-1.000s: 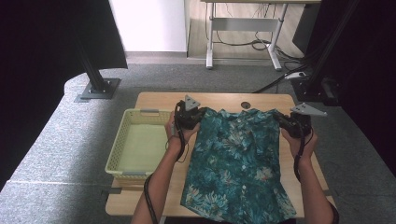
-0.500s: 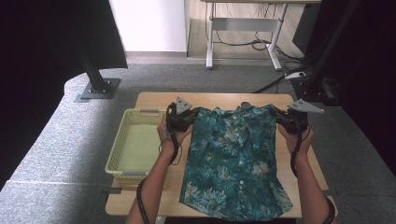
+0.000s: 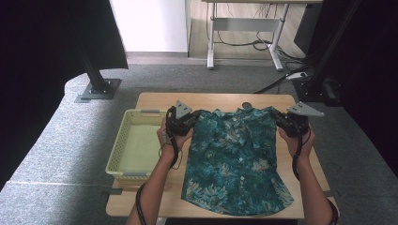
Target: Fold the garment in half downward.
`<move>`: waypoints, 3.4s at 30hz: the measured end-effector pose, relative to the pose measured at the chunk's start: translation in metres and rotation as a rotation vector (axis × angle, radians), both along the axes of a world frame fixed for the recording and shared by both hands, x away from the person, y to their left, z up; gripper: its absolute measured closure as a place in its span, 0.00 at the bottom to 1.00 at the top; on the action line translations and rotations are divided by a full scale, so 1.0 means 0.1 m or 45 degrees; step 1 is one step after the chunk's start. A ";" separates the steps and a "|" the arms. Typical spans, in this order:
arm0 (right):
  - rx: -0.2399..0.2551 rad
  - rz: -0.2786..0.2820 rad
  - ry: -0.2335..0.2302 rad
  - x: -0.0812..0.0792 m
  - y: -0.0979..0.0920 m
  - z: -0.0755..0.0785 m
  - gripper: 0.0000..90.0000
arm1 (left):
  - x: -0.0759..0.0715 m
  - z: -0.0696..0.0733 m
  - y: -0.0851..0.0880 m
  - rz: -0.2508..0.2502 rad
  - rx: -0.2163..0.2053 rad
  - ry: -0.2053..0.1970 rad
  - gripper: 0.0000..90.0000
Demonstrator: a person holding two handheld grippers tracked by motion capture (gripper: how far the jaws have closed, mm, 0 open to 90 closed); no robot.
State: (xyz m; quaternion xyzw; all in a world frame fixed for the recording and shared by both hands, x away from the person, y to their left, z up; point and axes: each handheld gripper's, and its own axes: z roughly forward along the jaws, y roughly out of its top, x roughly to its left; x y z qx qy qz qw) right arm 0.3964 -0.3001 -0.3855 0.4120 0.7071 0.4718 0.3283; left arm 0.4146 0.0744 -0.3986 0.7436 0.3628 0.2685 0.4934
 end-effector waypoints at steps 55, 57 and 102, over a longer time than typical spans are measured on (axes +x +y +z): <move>-0.029 0.101 0.213 -1.43 -0.29 -1.12 0.96 | -1.18 -0.97 0.04 -0.194 0.020 0.111 0.99; -0.032 0.103 0.237 -1.49 -0.30 -1.20 0.96 | -1.24 -1.02 0.05 -0.201 0.048 0.130 0.99; -0.206 -0.020 0.422 -1.27 -0.46 -1.67 0.81 | -1.25 -1.53 -0.09 -0.158 0.123 0.433 0.89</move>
